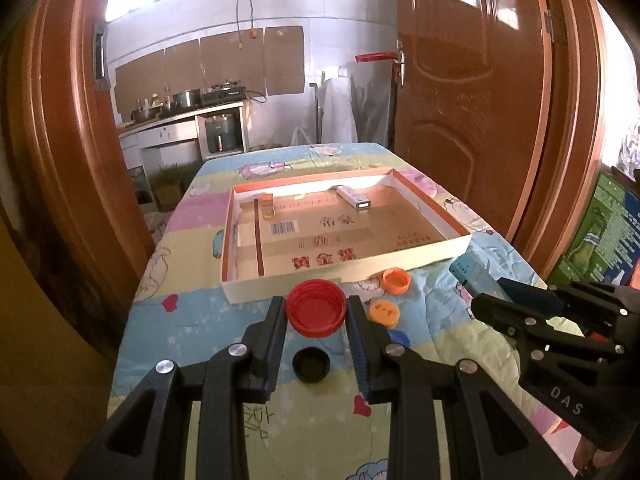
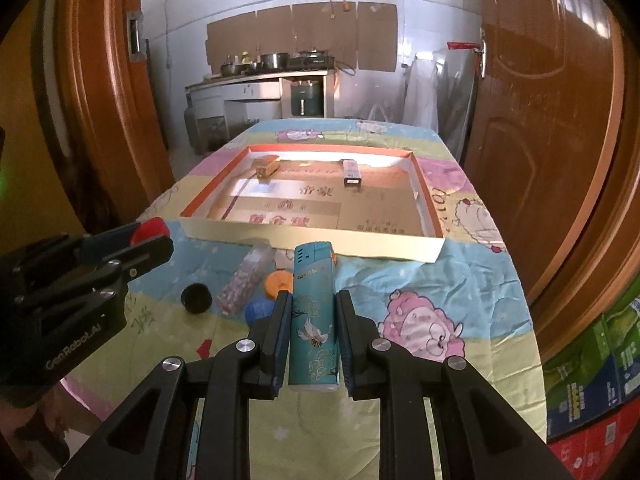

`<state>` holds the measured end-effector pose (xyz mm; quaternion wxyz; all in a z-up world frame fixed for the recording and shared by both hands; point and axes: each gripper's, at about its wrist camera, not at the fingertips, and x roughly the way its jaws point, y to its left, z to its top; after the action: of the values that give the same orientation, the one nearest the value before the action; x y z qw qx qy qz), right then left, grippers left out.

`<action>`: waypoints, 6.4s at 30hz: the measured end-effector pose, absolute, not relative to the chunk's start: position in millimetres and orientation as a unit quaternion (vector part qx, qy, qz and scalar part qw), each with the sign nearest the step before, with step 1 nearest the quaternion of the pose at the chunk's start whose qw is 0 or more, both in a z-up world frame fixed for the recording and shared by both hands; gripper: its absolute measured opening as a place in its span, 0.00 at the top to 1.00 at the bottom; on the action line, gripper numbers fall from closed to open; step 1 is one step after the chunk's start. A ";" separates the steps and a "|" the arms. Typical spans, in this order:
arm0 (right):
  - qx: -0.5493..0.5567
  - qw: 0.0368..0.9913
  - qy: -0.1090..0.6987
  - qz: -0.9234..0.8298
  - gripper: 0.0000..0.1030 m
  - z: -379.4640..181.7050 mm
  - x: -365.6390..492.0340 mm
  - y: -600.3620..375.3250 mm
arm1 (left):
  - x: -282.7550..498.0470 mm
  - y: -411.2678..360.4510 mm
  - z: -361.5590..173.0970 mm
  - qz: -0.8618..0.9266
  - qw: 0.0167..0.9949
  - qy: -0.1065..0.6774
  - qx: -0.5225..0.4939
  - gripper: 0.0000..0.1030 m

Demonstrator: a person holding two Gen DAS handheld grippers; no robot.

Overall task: Organize rigid objects
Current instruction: 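Lift the red cap with the left tool while the right tool carries the teal lighter toward the tray, then carry the red cap and teal lighter with both tools over the tray, then open both tools to release the red cap and teal lighter in the tray, then withdraw both open tools from the tray toward the remaining caps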

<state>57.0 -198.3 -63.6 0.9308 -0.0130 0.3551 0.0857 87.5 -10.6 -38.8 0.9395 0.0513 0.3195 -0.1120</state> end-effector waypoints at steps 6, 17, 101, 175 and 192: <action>-0.012 0.932 0.353 0.083 0.79 -61.2 60.8 -201.3 | 94.0 -14.4 -34.5 -0.107 0.940 0.322 0.049 0.70; -0.008 0.931 0.354 0.086 0.79 -58.7 65.5 -202.6 | 108.6 -14.8 -30.6 -0.098 0.940 0.323 0.040 0.70; 0.057 0.881 0.466 0.055 0.79 -91.8 277.4 -256.2 | 293.0 -40.6 -80.4 -0.093 0.885 0.455 -0.018 0.70; 0.041 0.893 0.443 0.060 0.77 -68.6 244.0 -243.2 | 249.0 -16.8 -46.9 -0.113 0.900 0.419 -0.027 0.49; 0.032 0.902 0.424 0.070 0.77 -53.6 190.3 -228.1 | 193.8 1.9 -33.1 -0.111 0.912 0.395 -0.020 0.49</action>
<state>190.3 -228.1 -53.6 0.9024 0.0315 0.4240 0.0695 193.8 1.9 -33.1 0.9117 -0.0205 0.3951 -0.1110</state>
